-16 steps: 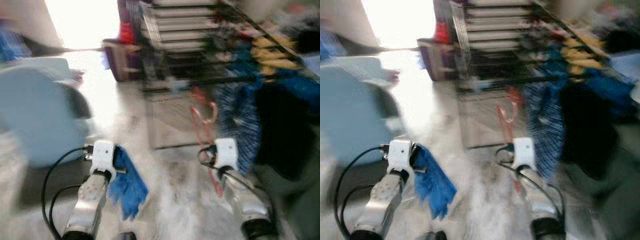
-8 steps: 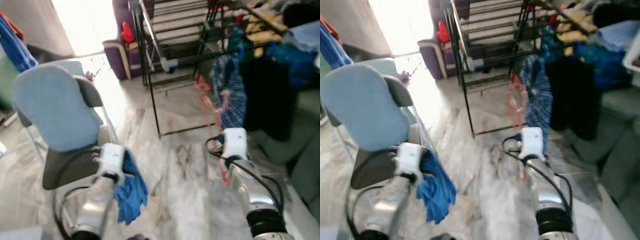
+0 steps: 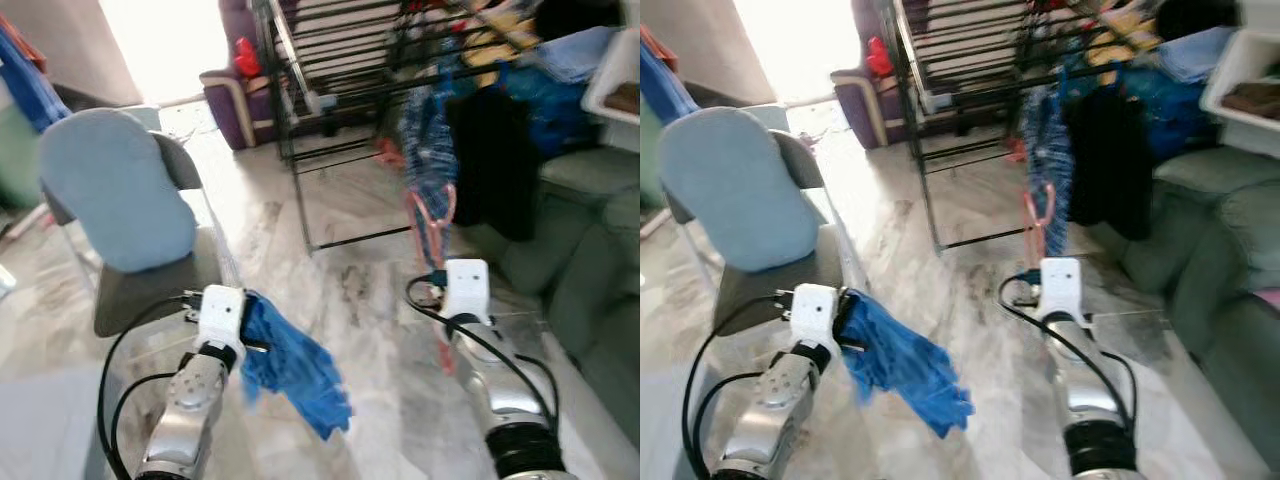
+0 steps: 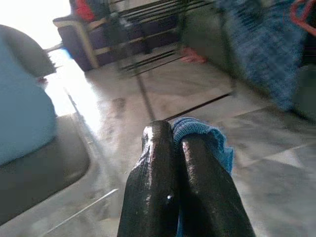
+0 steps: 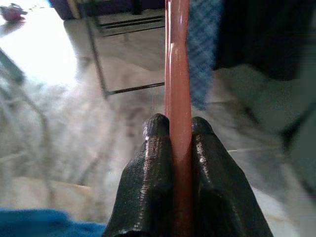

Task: Hang hanger

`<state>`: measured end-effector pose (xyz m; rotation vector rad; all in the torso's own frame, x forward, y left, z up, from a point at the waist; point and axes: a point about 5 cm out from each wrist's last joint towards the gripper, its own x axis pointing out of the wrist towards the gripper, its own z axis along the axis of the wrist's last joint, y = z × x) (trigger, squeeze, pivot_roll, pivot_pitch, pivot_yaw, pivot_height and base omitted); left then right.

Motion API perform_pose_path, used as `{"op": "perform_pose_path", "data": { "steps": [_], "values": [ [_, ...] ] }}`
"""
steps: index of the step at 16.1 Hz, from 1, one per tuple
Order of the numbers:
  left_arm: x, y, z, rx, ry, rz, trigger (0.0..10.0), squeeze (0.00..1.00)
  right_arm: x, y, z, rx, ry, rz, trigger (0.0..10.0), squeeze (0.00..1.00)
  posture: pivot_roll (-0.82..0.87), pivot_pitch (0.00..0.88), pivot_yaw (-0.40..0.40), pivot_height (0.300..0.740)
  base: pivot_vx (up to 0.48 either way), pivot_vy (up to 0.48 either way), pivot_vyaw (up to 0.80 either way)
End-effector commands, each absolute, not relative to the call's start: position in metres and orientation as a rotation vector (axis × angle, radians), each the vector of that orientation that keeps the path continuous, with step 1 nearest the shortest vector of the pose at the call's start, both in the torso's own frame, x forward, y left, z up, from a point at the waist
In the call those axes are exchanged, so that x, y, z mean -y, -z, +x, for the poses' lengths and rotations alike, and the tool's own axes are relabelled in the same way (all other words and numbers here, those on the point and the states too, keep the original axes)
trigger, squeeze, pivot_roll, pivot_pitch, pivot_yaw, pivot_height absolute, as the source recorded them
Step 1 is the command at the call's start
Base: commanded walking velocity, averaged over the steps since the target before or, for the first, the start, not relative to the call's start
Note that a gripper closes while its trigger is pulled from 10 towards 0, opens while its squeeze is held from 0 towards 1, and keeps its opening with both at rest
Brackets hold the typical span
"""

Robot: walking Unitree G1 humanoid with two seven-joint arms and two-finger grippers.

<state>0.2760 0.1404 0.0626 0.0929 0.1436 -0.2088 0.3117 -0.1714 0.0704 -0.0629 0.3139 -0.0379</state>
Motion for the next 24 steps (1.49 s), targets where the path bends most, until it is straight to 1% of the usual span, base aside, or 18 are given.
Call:
{"op": "perform_pose_path", "data": {
  "steps": [1, 4, 6, 9, 12, 15, 20, 24],
  "values": [
    [-0.149, -0.072, 0.277, -0.111, 0.194, 0.113, 10.0, 0.00, 0.157, -0.077, 0.317, -0.288, 0.003, -0.052, 10.0, 0.00, -0.09, 0.000, 0.077, 0.736, 0.000, 0.000, 0.00],
    [-0.150, -0.072, 0.274, -0.119, 0.186, 0.111, 10.0, 0.00, 0.155, -0.077, 0.317, -0.279, 0.007, -0.055, 10.0, 0.00, -0.08, 0.000, 0.073, 0.736, 0.000, 0.000, 0.00],
    [-0.148, -0.075, 0.274, -0.106, 0.183, 0.083, 10.0, 0.00, 0.153, -0.082, 0.318, -0.237, -0.016, -0.095, 10.0, 0.00, -0.09, 0.000, 0.067, 0.736, 0.000, 0.000, 0.00],
    [-0.145, -0.078, 0.275, -0.095, 0.199, 0.035, 10.0, 0.00, 0.154, -0.081, 0.318, -0.241, -0.025, -0.091, 10.0, 0.00, -0.09, 0.000, 0.064, 0.736, 0.000, 0.000, 0.00],
    [-0.138, -0.077, 0.272, -0.106, 0.214, 0.023, 10.0, 0.00, 0.155, -0.079, 0.318, -0.254, -0.042, -0.094, 10.0, 0.00, -0.11, 0.000, 0.063, 0.736, 0.000, 0.000, 0.00],
    [-0.137, -0.076, 0.271, -0.112, 0.218, 0.018, 10.0, 0.00, 0.155, -0.079, 0.317, -0.256, -0.046, -0.093, 10.0, 0.00, -0.11, 0.000, 0.064, 0.736, 0.000, 0.000, 0.00],
    [-0.139, -0.077, 0.271, -0.115, 0.217, 0.020, 10.0, 0.00, 0.156, -0.079, 0.318, -0.262, -0.051, -0.096, 10.0, 0.00, -0.10, 0.000, 0.058, 0.736, 0.000, -0.250, 0.00],
    [-0.137, -0.075, 0.269, -0.126, 0.215, 0.013, 10.0, 0.00, 0.155, -0.080, 0.319, -0.263, -0.053, -0.094, 10.0, 0.00, -0.11, 0.000, 0.058, 0.736, 0.000, -0.419, 0.00]
  ]
}}
